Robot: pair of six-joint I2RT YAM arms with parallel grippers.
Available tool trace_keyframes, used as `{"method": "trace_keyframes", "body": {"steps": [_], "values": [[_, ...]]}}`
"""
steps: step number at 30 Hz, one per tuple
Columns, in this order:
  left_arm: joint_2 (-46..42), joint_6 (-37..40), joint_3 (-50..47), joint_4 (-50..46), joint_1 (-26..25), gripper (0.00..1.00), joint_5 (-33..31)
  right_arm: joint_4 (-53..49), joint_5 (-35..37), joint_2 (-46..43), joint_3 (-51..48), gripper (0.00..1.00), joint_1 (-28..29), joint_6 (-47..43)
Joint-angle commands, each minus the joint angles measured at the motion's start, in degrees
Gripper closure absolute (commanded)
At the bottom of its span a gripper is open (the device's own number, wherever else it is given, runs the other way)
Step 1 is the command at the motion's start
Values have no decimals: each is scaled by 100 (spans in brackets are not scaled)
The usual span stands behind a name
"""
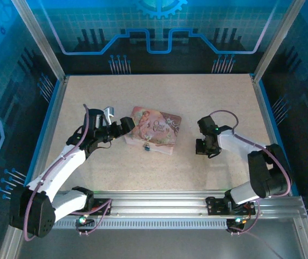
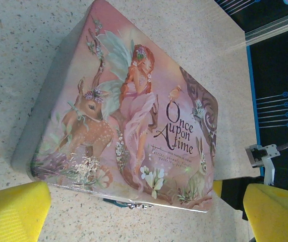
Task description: Unlock a padlock with a key
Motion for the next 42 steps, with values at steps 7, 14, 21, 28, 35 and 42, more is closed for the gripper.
{"method": "trace_keyframes", "body": {"steps": [7,14,21,28,35,42], "values": [[-332,-515,-245,687,-49,1,704,1132,-1185,-965,-295,100,78,-92],[-166,-1142,-299,1573,-423,2,912,1961,-1990,-1481,-434,100,114,243],[234,-1851,-153,2398,-937,2,866,2722,-1938,-1884,-455,100,545,458],[303,-3356,-69,2371,-1156,3,162,3054,-61,-2080,-359,100,1563,-294],[326,-4585,307,1368,-1358,8,-180,3733,1553,-1873,-204,100,2588,-1472],[311,-5265,311,1145,-1480,12,-330,4432,2309,-1545,-42,100,3308,-2493]]}}
